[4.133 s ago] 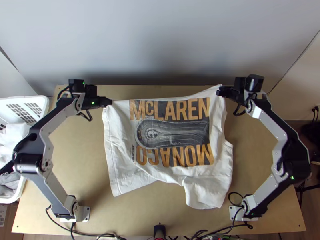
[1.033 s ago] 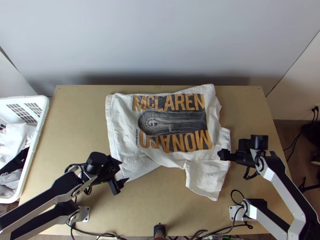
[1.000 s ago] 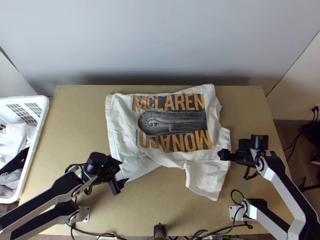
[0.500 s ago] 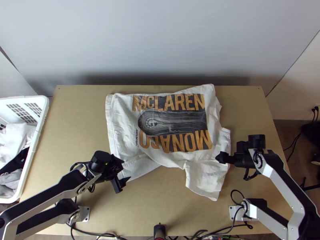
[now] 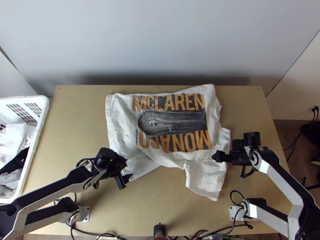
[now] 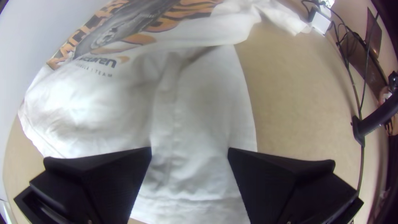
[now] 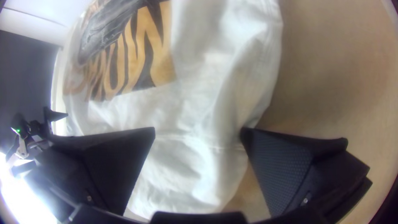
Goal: Fold the t-shirt
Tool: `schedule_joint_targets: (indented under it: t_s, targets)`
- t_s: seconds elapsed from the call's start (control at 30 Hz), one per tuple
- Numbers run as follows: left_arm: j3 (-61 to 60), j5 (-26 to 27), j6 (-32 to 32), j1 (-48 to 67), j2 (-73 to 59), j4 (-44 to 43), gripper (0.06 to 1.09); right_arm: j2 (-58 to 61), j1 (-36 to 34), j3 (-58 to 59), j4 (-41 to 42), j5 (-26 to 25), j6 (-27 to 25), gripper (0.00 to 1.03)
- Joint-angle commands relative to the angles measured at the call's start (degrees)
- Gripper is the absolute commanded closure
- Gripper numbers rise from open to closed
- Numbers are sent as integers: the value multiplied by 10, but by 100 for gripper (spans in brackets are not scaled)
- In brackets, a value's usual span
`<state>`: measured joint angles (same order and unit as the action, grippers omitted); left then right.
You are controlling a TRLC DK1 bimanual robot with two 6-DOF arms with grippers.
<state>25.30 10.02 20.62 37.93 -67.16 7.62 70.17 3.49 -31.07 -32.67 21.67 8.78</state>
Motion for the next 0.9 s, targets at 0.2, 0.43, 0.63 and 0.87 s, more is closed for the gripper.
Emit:
schedule_joint_targets:
  t_s: [0.2,0.43,0.63,0.87]
  targets:
    - [5,25,-1,-41,9,-6,88,-1,-2,8,-3,3,1,10]
    - [0,26,10,-42,38,-2,105,-7,2,0,-6,4,5,10]
    - [0,26,6,-41,54,6,105,-70,39,-23,-26,16,14,10]
    - [4,26,-1,-42,58,5,105,-129,87,-44,-21,12,58,80]
